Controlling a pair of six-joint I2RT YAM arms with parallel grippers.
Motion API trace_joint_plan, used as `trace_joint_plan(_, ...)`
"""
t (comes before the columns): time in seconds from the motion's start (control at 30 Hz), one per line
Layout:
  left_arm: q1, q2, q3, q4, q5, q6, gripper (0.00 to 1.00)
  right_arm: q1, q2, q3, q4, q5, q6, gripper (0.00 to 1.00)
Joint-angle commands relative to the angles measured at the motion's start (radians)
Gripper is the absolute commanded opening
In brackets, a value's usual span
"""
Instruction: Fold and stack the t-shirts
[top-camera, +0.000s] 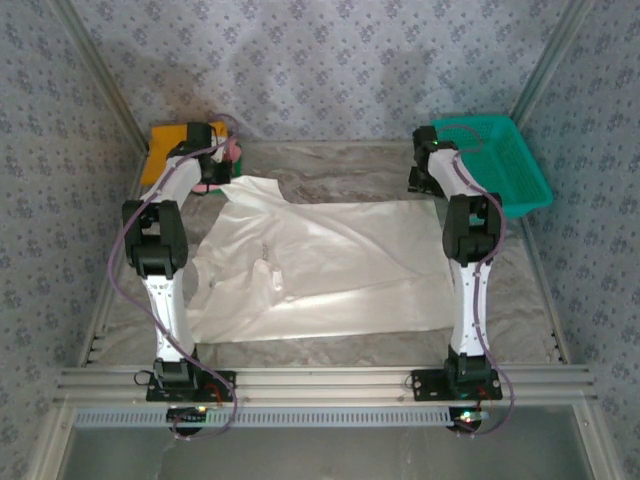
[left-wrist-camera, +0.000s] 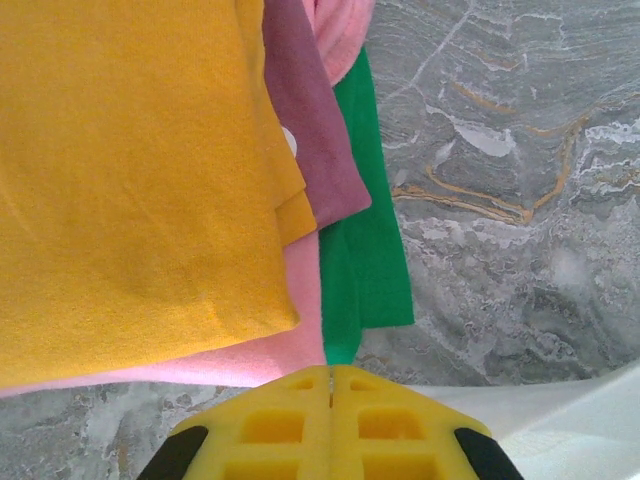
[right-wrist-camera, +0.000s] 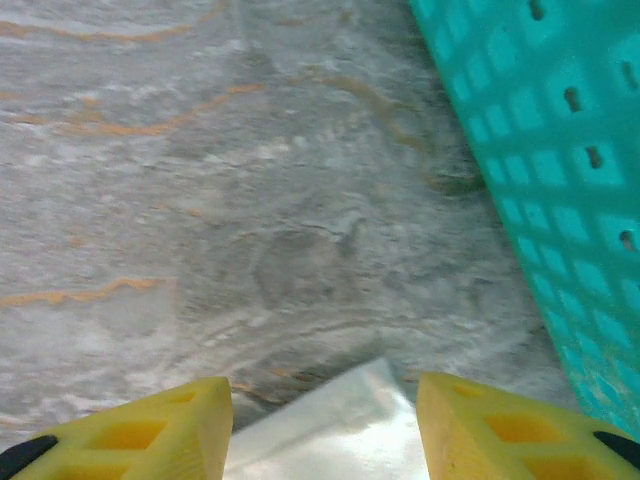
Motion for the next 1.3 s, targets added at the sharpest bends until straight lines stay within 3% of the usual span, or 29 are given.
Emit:
trace_joint_plan(0.0, 0.01, -0.042, 0.025, 0.021, 0.022, -0.015, 0.0, 0.015, -0.026, 0.024, -0.132, 0.077, -0.07, 0.54)
trace_joint_plan(0.27, 0.009, -0.048, 0.025, 0.018, 0.019, -0.02, 0.0, 0.099, -0.06, -0.052, -0.015, -0.06, -0.361, 0.57)
trace_joint_plan(0.4, 0.009, -0.049, 0.022, 0.018, 0.022, -0.027, 0.0, 0.05, -0.037, -0.025, -0.031, -0.158, -0.245, 0.48)
trace_joint_plan(0.5, 0.009, -0.052, 0.02, 0.016, 0.021, -0.025, 0.0, 0.062, -0.021, -0.026, -0.021, -0.128, -0.252, 0.4)
trace_joint_plan(0.6, 0.01, -0.058, 0.026, 0.01, 0.023, -0.024, 0.0, 0.069, 0.037, 0.056, -0.091, -0.043, -0.279, 0.43)
trace_joint_plan(0.67, 0.009, -0.063, 0.025, 0.008, 0.018, -0.03, 0.0, 0.047, 0.064, 0.102, -0.147, -0.013, -0.22, 0.56)
trace_joint_plan(0.77, 0.011, -0.074, 0.007, 0.012, 0.004, -0.034, 0.0, 0.021, 0.055, 0.079, -0.15, 0.028, -0.148, 0.57)
trace_joint_plan(1.03, 0.024, -0.108, -0.048, 0.042, -0.006, -0.044, 0.0, -0.01, 0.091, 0.076, -0.141, 0.136, -0.139, 0.55)
trace_joint_plan(1.27, 0.025, -0.105, -0.06, 0.051, 0.001, -0.057, 0.0, -0.012, 0.093, 0.074, -0.112, -0.025, -0.174, 0.54)
